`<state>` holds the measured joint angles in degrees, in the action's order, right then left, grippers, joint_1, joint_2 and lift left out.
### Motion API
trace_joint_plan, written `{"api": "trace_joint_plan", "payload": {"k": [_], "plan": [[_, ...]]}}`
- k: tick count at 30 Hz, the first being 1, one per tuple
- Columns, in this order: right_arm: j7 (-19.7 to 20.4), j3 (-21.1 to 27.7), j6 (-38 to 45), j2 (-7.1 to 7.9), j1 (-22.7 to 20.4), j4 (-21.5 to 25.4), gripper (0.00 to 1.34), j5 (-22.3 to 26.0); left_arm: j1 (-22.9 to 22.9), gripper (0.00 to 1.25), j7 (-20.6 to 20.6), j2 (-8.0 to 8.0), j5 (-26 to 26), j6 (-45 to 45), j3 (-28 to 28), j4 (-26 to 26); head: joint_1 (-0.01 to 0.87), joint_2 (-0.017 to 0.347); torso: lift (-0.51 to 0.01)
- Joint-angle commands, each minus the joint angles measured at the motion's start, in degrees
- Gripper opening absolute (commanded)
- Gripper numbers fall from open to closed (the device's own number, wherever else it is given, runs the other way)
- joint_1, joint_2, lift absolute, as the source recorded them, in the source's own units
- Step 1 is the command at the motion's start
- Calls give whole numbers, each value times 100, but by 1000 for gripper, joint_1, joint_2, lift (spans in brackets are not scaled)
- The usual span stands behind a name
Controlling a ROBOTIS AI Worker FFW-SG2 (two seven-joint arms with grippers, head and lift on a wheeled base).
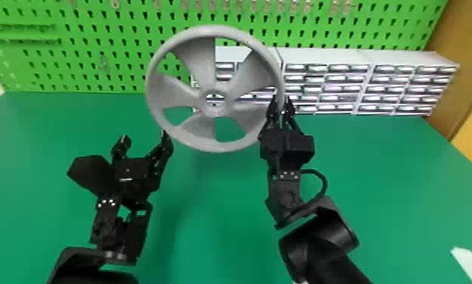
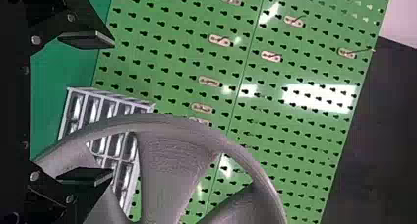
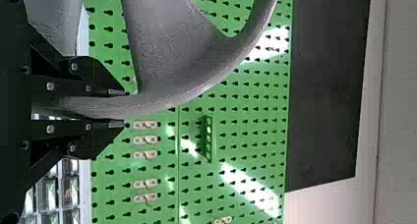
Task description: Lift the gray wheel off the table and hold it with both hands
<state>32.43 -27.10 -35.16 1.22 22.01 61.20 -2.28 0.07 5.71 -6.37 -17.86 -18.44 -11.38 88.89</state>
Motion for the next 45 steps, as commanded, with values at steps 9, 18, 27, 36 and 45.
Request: {"api": "trace_joint_plan", "payload": {"k": [9, 18, 27, 36, 45], "plan": [[0, -103, -35, -8, -22, 49, 115, 0, -455, 871, 79, 4, -60, -397, -75, -680, 711, 15, -98], [0, -147, -44, -8, -31, 67, 115, 0, -710, 861, 79, 4, -51, -503, -13, -943, 711, 15, -98], [0, -208, -53, -8, -31, 76, 115, 0, -842, 830, 79, 4, -174, -608, -48, -1145, 711, 15, -98], [0, -235, -62, -8, -13, 76, 115, 0, -938, 825, 79, 4, -200, -635, -66, -1277, 711, 15, -98], [0, -244, -62, 1, -4, 76, 115, 0, -974, 649, 79, 4, -271, -635, -136, -1295, 711, 15, -98]]}}
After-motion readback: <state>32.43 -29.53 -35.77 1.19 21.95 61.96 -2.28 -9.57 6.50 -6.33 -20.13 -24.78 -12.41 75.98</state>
